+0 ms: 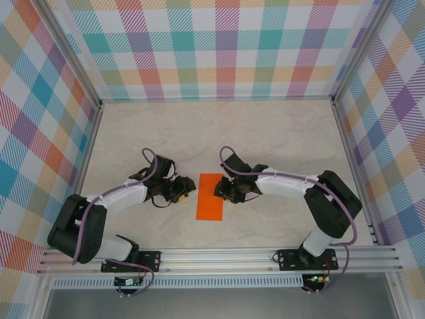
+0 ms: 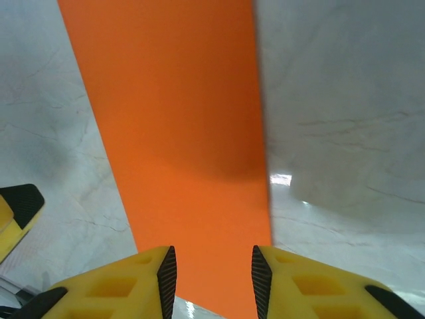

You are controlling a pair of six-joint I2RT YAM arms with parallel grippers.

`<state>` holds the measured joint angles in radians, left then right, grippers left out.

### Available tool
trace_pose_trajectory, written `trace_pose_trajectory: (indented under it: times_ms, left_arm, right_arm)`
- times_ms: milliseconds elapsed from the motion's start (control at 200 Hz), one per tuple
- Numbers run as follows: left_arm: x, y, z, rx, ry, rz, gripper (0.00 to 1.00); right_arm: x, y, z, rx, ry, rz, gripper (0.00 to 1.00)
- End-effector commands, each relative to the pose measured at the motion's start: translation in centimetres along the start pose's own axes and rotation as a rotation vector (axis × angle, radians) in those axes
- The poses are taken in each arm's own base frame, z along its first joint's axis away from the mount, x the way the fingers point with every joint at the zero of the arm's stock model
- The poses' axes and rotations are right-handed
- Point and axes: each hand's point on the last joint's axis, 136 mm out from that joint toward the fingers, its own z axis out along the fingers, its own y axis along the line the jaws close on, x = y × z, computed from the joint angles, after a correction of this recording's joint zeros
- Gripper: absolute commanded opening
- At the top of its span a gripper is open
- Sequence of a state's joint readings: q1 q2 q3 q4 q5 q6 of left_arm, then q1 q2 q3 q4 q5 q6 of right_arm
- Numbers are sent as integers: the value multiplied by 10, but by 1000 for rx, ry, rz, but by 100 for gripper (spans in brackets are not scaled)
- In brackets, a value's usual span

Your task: Fold a paper plane with a square sheet of paper (pick it up from the middle)

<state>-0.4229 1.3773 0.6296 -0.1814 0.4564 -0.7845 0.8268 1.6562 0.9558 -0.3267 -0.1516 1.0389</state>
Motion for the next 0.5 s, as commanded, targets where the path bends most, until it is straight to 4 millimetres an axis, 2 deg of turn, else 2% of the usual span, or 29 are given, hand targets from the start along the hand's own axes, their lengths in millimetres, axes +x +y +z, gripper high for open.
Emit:
trace_pose_trajectory:
  times_ms: [0, 75, 495]
  left_arm:
    - [3, 5, 0, 0, 13, -21, 48]
    - [4, 6, 1, -1, 16, -22, 48]
    - [4, 4, 4, 10, 31, -23, 49]
  right_arm:
    - [-1, 18, 3, -34, 21, -15, 38]
    - [-1, 20, 7, -29, 32, -21, 38]
    - [3, -13, 22, 116, 59, -4, 38]
